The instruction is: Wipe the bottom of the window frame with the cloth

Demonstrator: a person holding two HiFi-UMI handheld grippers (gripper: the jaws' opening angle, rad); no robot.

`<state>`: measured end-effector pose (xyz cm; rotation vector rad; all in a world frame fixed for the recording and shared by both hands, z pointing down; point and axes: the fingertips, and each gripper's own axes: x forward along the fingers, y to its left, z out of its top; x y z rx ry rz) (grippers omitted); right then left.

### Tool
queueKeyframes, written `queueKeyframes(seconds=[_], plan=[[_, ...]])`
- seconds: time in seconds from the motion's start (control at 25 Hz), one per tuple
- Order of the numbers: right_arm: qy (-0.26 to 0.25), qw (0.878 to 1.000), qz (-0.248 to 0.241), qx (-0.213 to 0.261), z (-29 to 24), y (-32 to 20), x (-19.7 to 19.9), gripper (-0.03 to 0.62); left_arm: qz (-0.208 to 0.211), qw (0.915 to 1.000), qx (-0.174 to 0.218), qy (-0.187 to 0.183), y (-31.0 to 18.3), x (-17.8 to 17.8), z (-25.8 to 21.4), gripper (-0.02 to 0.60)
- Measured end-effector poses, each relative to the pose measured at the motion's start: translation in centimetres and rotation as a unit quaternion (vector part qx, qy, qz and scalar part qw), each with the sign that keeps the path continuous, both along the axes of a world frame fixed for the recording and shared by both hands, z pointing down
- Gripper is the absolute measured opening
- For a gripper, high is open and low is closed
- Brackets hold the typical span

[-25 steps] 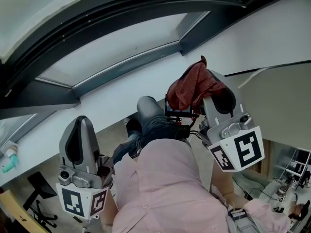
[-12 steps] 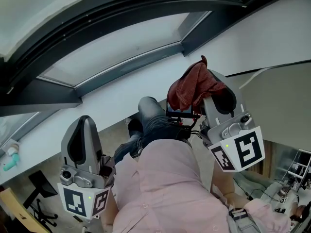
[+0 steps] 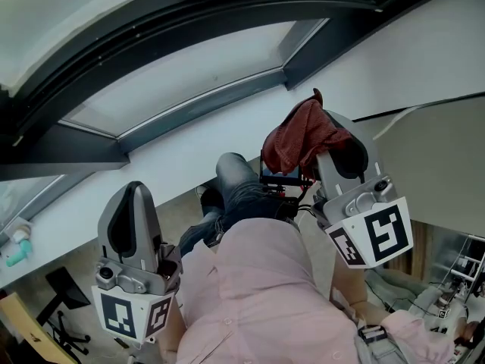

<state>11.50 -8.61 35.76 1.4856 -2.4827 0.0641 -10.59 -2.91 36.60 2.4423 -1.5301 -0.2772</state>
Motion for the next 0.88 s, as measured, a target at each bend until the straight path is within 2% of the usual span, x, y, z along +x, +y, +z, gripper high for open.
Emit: queueKeyframes(seconds=[0.88], plan=[[0.005,1.000,-0.002,-0.002,0.17,-0.55,0.08,0.055,-0.010,1.0000,0.000,0.001,-0.16,-0.16,0.00,0.002]])
